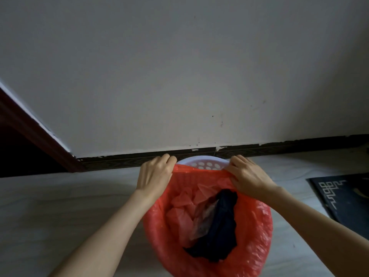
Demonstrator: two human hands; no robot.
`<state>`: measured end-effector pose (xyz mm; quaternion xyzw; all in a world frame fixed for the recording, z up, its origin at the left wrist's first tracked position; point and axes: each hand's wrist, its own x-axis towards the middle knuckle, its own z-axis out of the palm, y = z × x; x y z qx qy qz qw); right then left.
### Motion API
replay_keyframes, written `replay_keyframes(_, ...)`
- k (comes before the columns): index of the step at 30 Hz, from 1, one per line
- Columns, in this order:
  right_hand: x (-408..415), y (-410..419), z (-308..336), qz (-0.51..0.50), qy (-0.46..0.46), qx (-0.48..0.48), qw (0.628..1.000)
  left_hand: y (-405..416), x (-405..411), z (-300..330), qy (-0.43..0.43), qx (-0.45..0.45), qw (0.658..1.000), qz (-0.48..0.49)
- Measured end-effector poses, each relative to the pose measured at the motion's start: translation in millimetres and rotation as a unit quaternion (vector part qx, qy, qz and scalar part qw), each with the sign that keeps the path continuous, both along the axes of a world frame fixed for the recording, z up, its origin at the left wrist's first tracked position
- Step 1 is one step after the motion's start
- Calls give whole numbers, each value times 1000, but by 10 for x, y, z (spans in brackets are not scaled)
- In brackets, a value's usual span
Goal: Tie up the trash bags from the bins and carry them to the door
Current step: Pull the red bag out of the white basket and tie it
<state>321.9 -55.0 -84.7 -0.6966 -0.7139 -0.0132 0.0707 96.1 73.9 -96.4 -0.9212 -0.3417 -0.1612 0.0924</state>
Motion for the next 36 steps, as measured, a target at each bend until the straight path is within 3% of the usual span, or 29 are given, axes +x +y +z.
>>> replay_keyframes(5, 65, -277, 52, -56, 50, -41, 996, -155, -203, 43, 33, -8, 999, -17)
replay_keyframes(11, 44, -778, 215, -64, 114, -197, 972, -454, -641, -78, 112, -66, 992, 7)
replay_keyframes(17, -73, -883, -144, -176, 186, -62, 965, -609, -603, -144, -26, -121, 992, 35)
replay_keyframes(22, -119, -684, -145, -275, 193, 41, 941, -515, -483, -144, -2, -91, 993, 75)
replay_keyframes(25, -82, -479, -110, -297, 157, 48, 941, -393, -361, -75, 18, -56, 992, 112)
replay_keyframes(28, -45, -350, -106, -261, 61, 42, 963, -338, -293, -4, 56, -19, 985, 164)
replay_keyframes(30, -71, -387, -108, -230, 18, 50, 972, -381, -310, 41, 34, -51, 986, 153)
replay_keyframes(33, -173, -631, -64, -204, 18, 53, 977, -594, -451, -10, -23, -83, 992, 94)
replay_keyframes(36, -209, -972, -20, -177, 118, -37, 976, -888, -638, -88, 34, -128, 990, 54)
